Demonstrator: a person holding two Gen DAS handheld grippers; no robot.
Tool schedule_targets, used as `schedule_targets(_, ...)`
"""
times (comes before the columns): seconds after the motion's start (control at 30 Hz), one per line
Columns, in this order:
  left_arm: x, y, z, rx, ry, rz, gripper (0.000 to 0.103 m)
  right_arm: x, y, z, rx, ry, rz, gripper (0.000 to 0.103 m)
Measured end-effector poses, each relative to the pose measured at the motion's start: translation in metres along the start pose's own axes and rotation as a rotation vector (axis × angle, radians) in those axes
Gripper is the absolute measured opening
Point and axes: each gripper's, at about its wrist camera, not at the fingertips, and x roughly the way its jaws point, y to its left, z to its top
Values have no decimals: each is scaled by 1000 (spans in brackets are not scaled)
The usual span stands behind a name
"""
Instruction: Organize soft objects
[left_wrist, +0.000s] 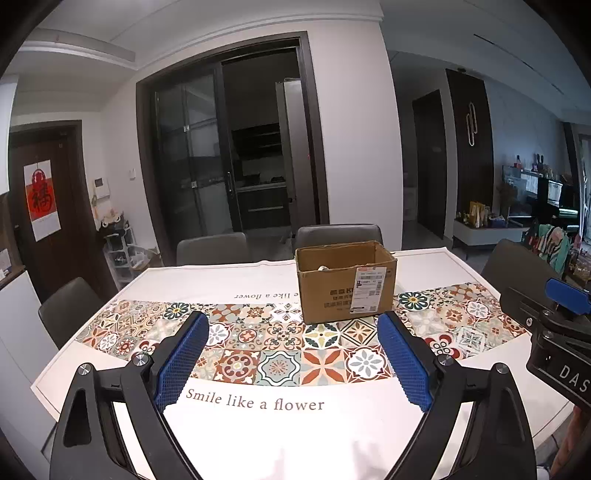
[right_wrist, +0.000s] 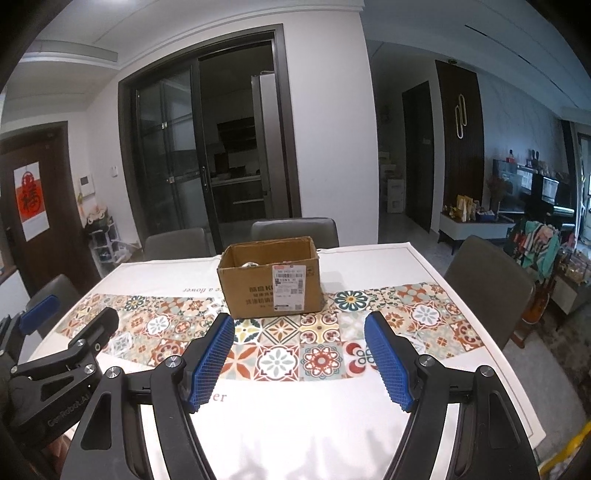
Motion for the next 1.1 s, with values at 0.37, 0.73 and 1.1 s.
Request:
schedule_targets(0.37,-20,-4,-3,5,-25,2,97,-23,-4,-5,-2,-22,2,74)
schedule_targets(0.73,-30,-7,-7,16,-28,18,103,-31,-5,-7,-3,-31,2,74)
schedule_targets(1.1,-33,-9,-8,15,-35,19,103,-32,-7,-8,-1,-30,3,74)
